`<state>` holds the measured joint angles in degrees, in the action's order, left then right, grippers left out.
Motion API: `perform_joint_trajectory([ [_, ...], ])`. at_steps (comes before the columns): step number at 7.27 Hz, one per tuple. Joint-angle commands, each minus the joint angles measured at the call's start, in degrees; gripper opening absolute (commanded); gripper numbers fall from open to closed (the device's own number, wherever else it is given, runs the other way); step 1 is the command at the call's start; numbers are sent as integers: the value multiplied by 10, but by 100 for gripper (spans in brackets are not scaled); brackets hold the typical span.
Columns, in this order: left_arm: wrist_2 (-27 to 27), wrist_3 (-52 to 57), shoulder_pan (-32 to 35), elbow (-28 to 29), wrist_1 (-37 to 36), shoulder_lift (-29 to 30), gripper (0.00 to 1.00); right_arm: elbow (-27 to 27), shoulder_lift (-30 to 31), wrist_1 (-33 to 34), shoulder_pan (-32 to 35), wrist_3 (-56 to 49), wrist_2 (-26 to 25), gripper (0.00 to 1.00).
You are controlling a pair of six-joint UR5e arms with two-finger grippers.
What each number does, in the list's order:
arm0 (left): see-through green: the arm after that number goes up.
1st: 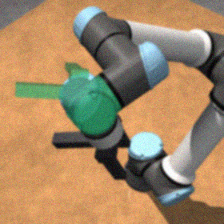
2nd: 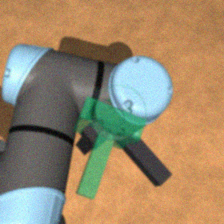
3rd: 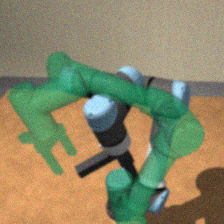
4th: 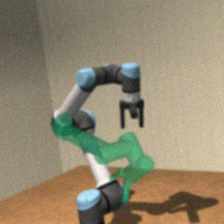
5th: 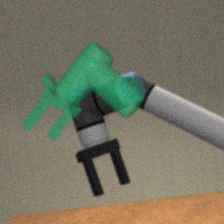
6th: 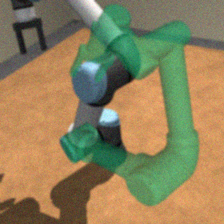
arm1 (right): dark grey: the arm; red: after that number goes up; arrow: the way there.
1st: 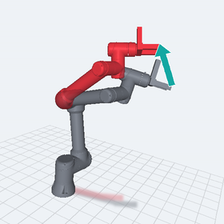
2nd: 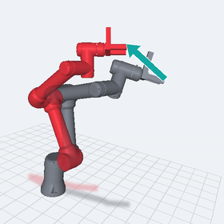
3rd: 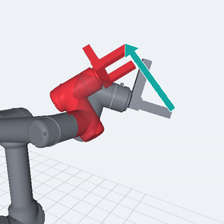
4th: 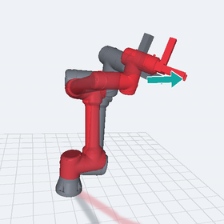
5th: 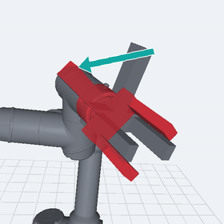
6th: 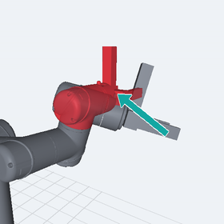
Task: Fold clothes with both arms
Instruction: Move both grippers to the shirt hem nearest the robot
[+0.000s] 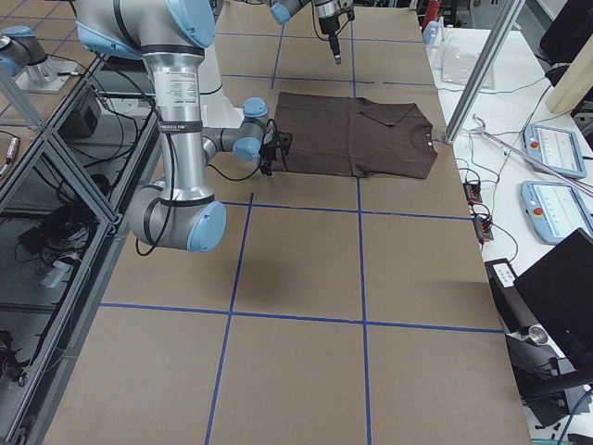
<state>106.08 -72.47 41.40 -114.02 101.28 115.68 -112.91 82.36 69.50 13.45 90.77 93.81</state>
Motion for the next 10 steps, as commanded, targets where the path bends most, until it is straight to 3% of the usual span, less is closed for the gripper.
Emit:
perform_joint_trajectory([
  [1,0,0,1,-2,0,-1,100,-4,1,0,-3,-1,2,13],
  [2,0,0,1,-2,0,-1,100,-14,2,0,-2,-1,5,0],
  [7,1,-9,-1,-5,-1,-12,100,-56,6,30,-2,-1,13,0],
  [8,-5,-75,-35,-24,1,-39,100,-66,7,33,-1,-1,13,0],
  [10,-93,-228,-173,-42,-1,-89,100,-75,5,33,-1,-1,13,0],
])
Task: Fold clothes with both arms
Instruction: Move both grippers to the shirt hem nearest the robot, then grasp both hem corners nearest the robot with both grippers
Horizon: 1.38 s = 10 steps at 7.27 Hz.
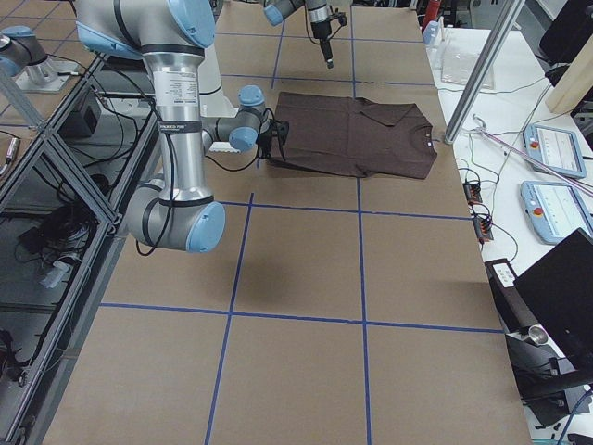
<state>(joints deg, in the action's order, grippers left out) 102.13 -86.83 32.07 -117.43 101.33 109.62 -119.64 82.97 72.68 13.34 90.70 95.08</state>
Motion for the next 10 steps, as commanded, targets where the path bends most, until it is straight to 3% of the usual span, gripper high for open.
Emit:
perform_joint_trajectory([
  [1,-87,-115,-117,-9,-17,-48,100,-13,0,0,0,0,0,0],
  [4,-126,-185,-175,-4,-41,-104,98,-18,-4,0,-1,0,0,0],
  [8,-128,-203,-189,15,-39,-112,93,-19,-6,0,-1,0,0,0],
  [9,-127,-205,-189,17,-38,-111,83,-19,-6,0,-1,0,1,0],
  [10,-128,-207,-189,17,-38,-110,63,-19,-5,0,-1,-1,1,0],
])
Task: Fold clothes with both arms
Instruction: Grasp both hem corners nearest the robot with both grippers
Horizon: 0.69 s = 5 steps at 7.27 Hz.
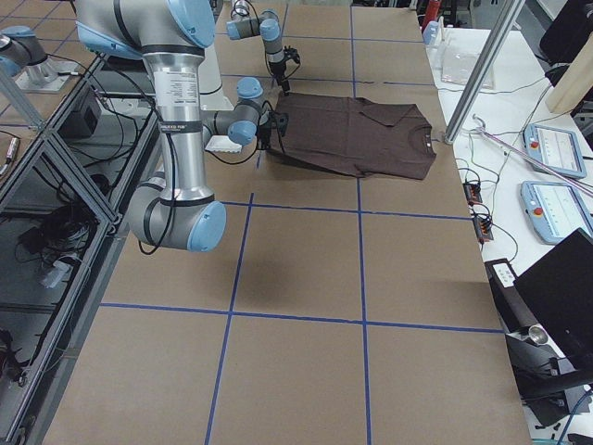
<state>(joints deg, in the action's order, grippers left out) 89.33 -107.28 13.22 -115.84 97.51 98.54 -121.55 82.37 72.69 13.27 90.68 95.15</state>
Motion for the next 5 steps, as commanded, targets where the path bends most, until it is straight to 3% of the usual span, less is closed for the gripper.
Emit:
perform_joint_trajectory([
  [1,0,-2,0,0,1,1,50,0,1,0,1,-1,0,0],
  [3,1,-3,-2,0,1,6,22,0,0,0,3,-1,0,0],
  [5,1,-4,-2,-3,1,8,6,0,1,0,2,-1,0,0],
])
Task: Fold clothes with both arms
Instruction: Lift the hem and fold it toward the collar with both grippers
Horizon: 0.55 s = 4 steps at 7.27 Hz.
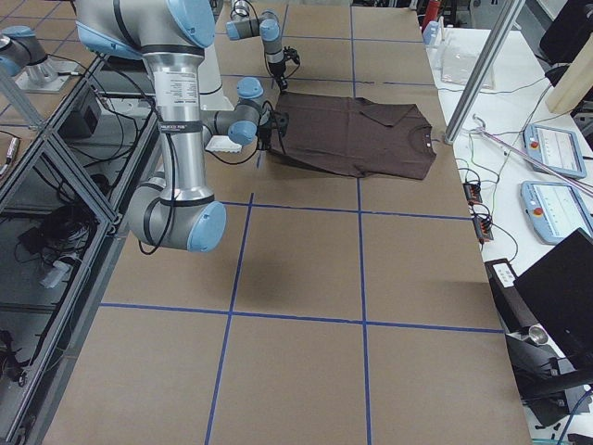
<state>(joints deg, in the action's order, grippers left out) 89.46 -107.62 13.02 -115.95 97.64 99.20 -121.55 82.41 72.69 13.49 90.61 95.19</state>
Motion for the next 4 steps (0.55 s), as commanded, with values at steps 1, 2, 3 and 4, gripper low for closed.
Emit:
perform_joint_trajectory([
  [1,0,-4,0,-2,0,2,0,0,0,0,0,0,0,0],
  [2,2,-5,1,-5,0,2,0,0,0,0,0,0,0,0],
  [3,5,-3,2,-22,-3,2,0,0,1,0,0,0,3,0],
  [4,4,-1,4,-56,-5,-7,0,-10,8,0,2,0,17,0],
])
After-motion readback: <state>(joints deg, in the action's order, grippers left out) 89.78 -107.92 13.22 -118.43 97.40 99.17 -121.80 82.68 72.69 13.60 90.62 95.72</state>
